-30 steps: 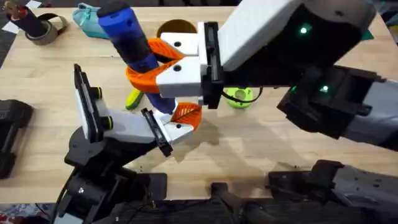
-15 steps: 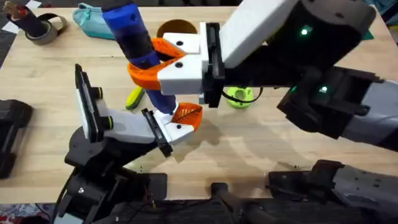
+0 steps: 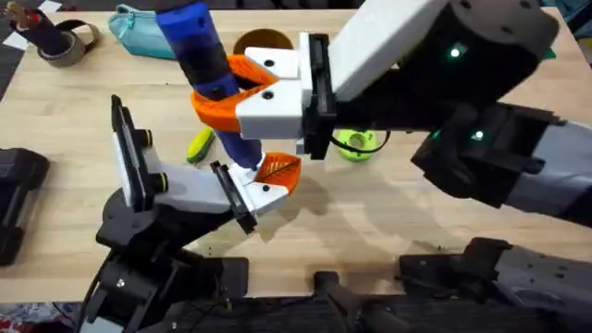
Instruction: Pick up the gripper from the table and insert it into the empty holder that is missing its gripper. Then pick up a screw, insert it into the mounting hole, and use the screwdriver to tighten it. Finally, clean up the table by picking up the vegetable and placing it into the bucket.
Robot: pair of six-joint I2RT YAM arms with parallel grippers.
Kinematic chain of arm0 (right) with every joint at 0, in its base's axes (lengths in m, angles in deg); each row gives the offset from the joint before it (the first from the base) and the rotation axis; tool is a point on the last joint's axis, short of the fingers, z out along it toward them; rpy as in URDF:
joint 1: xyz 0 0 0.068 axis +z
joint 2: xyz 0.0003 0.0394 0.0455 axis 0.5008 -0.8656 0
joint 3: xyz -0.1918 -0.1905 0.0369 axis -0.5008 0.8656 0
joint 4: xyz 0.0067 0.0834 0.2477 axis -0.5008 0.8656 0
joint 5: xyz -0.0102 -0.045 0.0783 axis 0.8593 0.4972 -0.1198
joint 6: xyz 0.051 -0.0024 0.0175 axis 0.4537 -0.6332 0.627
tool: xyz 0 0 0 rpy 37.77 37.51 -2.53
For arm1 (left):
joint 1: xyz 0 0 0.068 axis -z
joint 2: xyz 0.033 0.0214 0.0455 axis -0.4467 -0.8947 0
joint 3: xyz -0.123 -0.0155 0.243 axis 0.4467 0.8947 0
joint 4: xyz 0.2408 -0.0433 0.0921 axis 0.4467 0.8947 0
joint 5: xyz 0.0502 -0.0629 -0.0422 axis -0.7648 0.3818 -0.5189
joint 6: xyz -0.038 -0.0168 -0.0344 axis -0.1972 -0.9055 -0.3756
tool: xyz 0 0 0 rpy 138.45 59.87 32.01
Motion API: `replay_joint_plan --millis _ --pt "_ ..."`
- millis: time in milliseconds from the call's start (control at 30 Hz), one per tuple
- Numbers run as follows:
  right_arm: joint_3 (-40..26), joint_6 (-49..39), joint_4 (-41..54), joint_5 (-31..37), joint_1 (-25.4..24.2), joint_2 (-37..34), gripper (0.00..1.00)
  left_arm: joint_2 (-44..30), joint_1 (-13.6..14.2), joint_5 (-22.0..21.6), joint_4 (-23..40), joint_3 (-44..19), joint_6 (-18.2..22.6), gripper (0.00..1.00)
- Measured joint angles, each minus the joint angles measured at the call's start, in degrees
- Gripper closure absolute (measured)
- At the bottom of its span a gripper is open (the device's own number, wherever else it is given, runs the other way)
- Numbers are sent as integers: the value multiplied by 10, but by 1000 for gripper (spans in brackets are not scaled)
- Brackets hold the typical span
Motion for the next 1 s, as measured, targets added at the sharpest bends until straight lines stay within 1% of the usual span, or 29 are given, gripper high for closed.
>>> replay_joint_plan --millis 1000 --pt "6 -33 -6 -12 6 0 971 0 0 -1 0 0 -1 990"
